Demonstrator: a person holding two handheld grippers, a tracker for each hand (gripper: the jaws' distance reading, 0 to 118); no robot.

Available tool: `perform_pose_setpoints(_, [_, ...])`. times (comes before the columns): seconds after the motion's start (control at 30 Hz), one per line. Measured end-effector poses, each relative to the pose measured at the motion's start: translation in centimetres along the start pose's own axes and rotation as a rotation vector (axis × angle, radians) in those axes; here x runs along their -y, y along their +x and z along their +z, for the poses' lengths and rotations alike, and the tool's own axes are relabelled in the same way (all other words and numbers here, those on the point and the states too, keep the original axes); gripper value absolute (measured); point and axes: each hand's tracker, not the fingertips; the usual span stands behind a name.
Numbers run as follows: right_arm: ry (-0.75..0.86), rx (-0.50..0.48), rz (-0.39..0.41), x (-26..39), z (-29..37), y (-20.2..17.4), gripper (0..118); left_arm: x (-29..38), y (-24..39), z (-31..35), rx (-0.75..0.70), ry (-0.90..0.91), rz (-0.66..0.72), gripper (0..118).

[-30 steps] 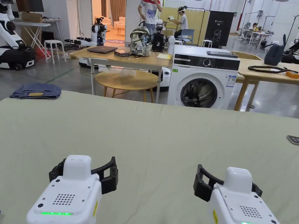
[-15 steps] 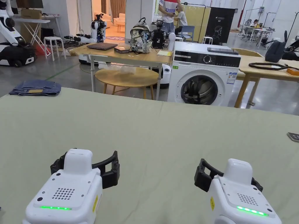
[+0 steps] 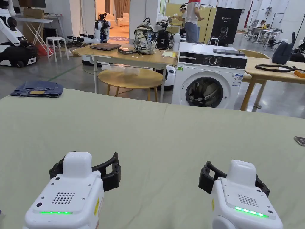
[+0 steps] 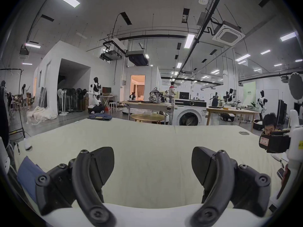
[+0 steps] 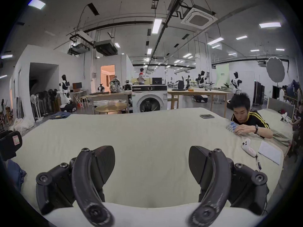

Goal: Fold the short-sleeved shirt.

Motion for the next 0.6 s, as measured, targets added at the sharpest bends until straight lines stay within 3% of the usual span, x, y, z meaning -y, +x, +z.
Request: perform_pose_setpoints(0.6, [-0.033, -0.005, -0.025, 0.11, -0.83, 0.50, 95, -0.24, 0.00, -0.20, -0.009, -0.006, 0.001, 98])
